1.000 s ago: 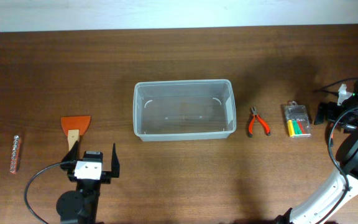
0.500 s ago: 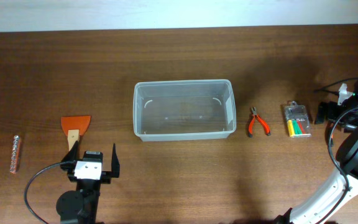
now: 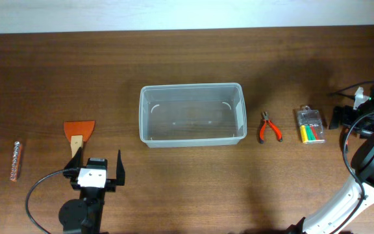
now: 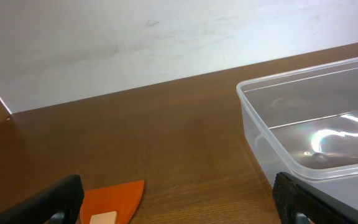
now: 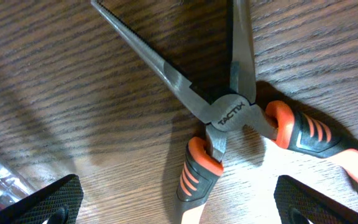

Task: Pack container
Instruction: 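Lower the right gripper and grasp the needle-nose pliers at the pivot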

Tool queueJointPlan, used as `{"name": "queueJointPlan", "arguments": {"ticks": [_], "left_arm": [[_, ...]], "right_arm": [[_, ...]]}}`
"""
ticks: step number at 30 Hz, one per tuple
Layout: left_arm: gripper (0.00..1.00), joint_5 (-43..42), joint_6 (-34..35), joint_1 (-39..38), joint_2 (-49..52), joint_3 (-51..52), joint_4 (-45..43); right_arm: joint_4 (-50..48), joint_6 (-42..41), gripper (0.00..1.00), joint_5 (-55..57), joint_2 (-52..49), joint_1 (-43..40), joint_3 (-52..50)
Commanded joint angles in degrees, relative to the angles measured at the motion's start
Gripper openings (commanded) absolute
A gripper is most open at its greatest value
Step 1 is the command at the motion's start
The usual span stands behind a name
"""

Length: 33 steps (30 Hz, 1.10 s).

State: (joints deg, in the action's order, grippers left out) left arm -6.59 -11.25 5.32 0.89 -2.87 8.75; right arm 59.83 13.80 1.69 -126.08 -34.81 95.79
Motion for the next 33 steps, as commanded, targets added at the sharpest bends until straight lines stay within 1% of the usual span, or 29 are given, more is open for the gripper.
{"name": "queueJointPlan", "arguments": {"ticks": [1,26,28,30,31,33], "left_arm": [[0.99,0.4,0.7,0.4,-0.5,0.4,-0.2],[0.99,0.4,0.7,0.4,-0.5,0.4,-0.2],[0.99,0.4,0.7,0.4,-0.5,0.4,-0.2],[0.99,0.4,0.7,0.4,-0.5,0.4,-0.2],[0.99,0.4,0.7,0.4,-0.5,0.4,-0.2],[0.99,0.4,0.7,0.4,-0.5,0.4,-0.2]], "right_arm": [[-0.1,-0.6,0.99,0.4,-1.1,-0.2,0.8],[0.3,-0.6,0.99,0.5,-2.9,-0.2,0.8],[0.3,-0.6,1.00,0.5,-2.9,-0.2,0.8],[0.3,-0.6,0.94,0.5,-2.9,-0.2,0.8],[0.3,-0.6,0.88,0.5,-2.9,-0.2,0.8],[0.3,-0.6,0.79,0.5,-2.9,-0.2,0.8]]}}
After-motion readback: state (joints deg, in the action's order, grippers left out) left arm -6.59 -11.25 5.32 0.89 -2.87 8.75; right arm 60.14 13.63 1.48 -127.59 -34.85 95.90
